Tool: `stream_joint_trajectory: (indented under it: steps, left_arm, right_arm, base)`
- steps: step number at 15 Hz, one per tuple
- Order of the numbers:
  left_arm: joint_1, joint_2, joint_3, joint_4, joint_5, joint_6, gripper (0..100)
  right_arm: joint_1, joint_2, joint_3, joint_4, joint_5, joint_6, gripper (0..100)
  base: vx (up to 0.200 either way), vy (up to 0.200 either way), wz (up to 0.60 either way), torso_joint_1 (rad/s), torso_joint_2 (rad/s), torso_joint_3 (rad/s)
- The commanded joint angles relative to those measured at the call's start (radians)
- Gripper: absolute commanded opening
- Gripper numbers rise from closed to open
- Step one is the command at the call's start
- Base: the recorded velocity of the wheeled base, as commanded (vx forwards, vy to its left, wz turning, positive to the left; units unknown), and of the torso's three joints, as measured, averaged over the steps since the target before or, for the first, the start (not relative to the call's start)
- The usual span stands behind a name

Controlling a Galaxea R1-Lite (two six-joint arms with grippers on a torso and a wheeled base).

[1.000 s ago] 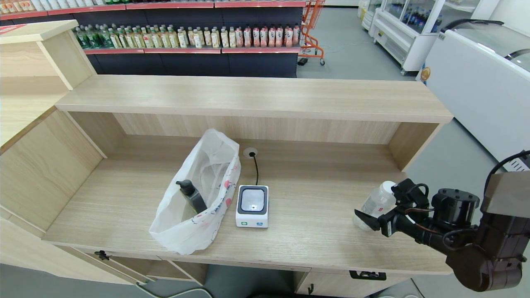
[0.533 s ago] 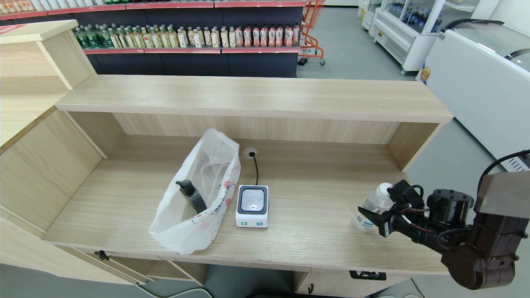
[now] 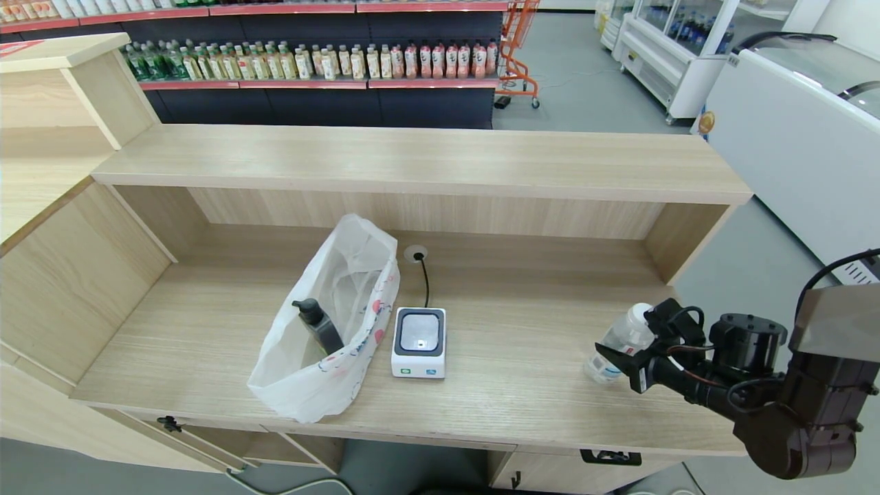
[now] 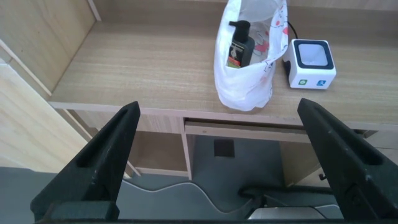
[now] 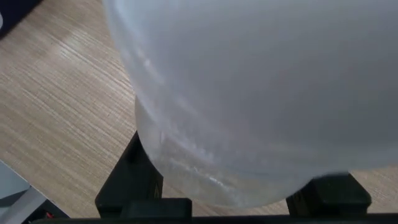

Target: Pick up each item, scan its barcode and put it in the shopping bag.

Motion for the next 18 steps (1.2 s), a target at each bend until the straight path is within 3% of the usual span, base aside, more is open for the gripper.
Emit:
stream_joint_trajectory:
  steps: [1,5,7,9,13,15,18]
  left_arm:
    - [0.000,0.001,0.000,0.000,0.000,0.000,100]
    - [0.000,0.000,0.000,0.000,0.000,0.000,100]
    - [0.000,0.001,0.000,0.000,0.000,0.000,100]
    - [0.000,0.000,0.000,0.000,0.000,0.000,100]
    - [0.000,0.001,0.000,0.000,0.000,0.000,100]
    - [0.000,0.001,0.000,0.000,0.000,0.000,100]
    - [0.000,0.000,0.000,0.000,0.000,0.000,100]
  right_arm:
    - [-0.007,-0.012,0.000,0.003,0.000,0.004,0]
    - [-0.003,-0.129,-0.024,0.141,0.006,0.072,0]
    - [-0.006,-0.216,-0.058,0.279,0.046,0.089,0]
    - [0.004,-0.278,-0.070,0.302,0.098,0.184,0]
    - [0.013,-0.379,-0.061,0.321,0.436,0.235,0]
    - [0.016,-0.419,-0.061,0.373,0.525,0.238,0]
    - [0.020,-0.505,-0.050,0.413,0.769,0.235,0]
  base:
    - [0.000,0.000,0.00,0.000,0.00,0.000]
    - [0.000,0.000,0.00,0.000,0.00,0.000]
    - [0.000,0.000,0.00,0.000,0.00,0.000]
    - [0.000,0.000,0.00,0.000,0.00,0.000]
    - [0.000,0.000,0.00,0.000,0.00,0.000]
    - [0.000,0.000,0.00,0.000,0.00,0.000]
    - [0.000,0.000,0.00,0.000,0.00,0.000]
